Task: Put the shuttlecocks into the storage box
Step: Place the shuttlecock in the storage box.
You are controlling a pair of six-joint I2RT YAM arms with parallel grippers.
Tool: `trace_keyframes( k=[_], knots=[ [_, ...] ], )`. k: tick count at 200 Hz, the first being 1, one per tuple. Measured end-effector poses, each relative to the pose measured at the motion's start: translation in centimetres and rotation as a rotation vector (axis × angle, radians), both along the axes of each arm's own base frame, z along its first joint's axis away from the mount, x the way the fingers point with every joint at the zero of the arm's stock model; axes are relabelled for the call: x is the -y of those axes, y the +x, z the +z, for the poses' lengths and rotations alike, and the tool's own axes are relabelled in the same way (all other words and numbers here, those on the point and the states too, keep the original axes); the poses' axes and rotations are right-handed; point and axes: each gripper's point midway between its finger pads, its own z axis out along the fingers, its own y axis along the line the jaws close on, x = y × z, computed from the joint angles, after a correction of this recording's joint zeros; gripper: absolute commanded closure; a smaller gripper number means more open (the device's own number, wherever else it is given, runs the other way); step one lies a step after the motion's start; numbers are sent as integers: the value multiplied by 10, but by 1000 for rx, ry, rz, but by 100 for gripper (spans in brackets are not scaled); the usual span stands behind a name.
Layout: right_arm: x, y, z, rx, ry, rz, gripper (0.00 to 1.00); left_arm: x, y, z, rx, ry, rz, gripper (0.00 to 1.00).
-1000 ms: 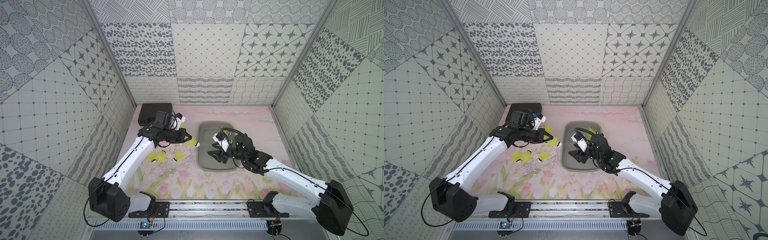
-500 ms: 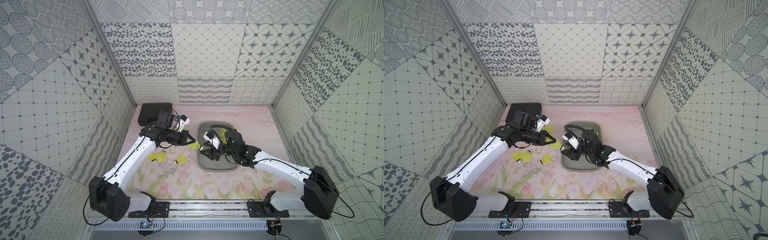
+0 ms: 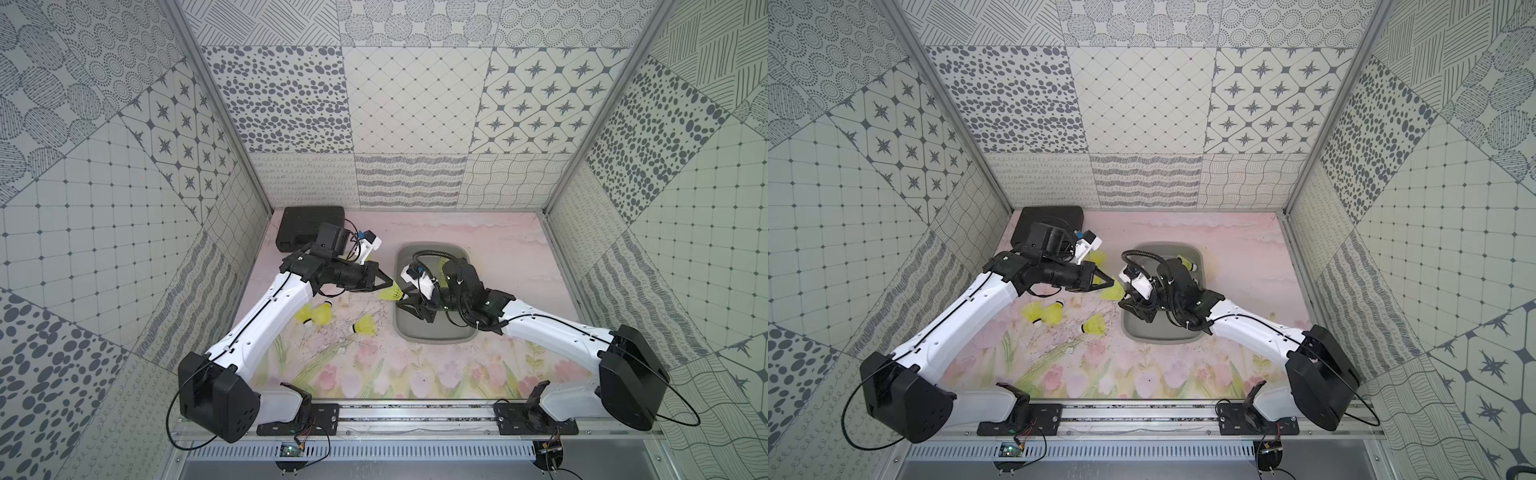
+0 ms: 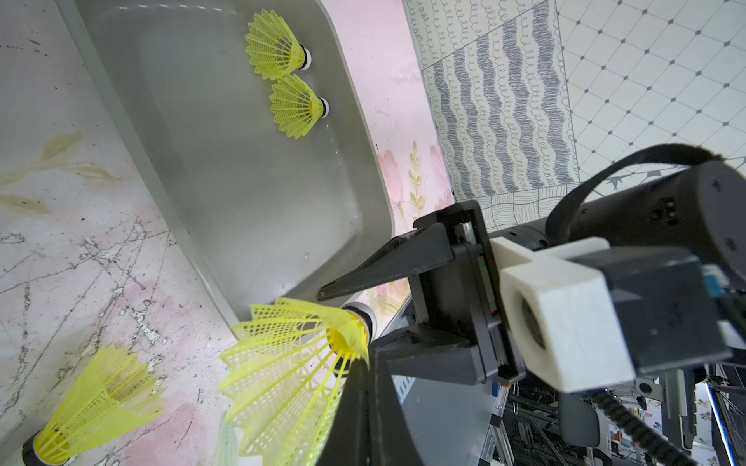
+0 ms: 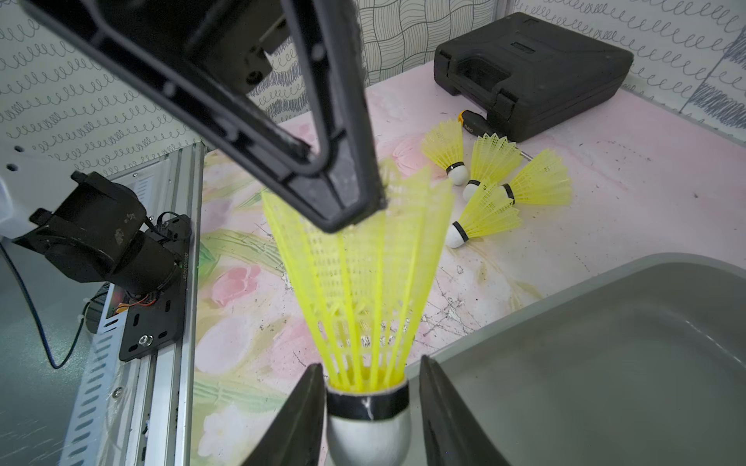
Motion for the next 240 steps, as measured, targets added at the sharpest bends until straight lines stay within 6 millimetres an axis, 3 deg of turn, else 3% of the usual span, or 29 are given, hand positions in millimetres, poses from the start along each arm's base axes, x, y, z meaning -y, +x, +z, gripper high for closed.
trace_keyframes(
  k=[25, 50, 86, 154, 187, 194, 211, 240],
  knots=[
    [1, 2, 0, 3, -2, -15, 70, 0, 0, 0, 1, 0, 0, 93],
    [1, 3, 0, 9, -7, -26, 73, 0, 0, 0, 0, 0, 0, 78],
    [3, 6, -1, 15, -15, -43, 73, -1, -2, 0, 6, 0, -2, 69],
    [3, 7, -2, 14, -21, -49, 72, -2, -4, -2, 14, 8, -6, 79],
    [4, 7, -3, 13, -23, -51, 71, -2, -3, -5, 16, 18, -5, 100],
    [4, 7, -3, 11, -25, -53, 70, -2, -3, -5, 15, 19, -5, 100],
    [5, 8, -4, 9, -28, -58, 63, -1, -3, -6, 13, 21, -6, 100],
    [9, 12, -4, 11, -32, -97, 42, 0, -4, -10, 1, 20, -3, 100]
  ],
)
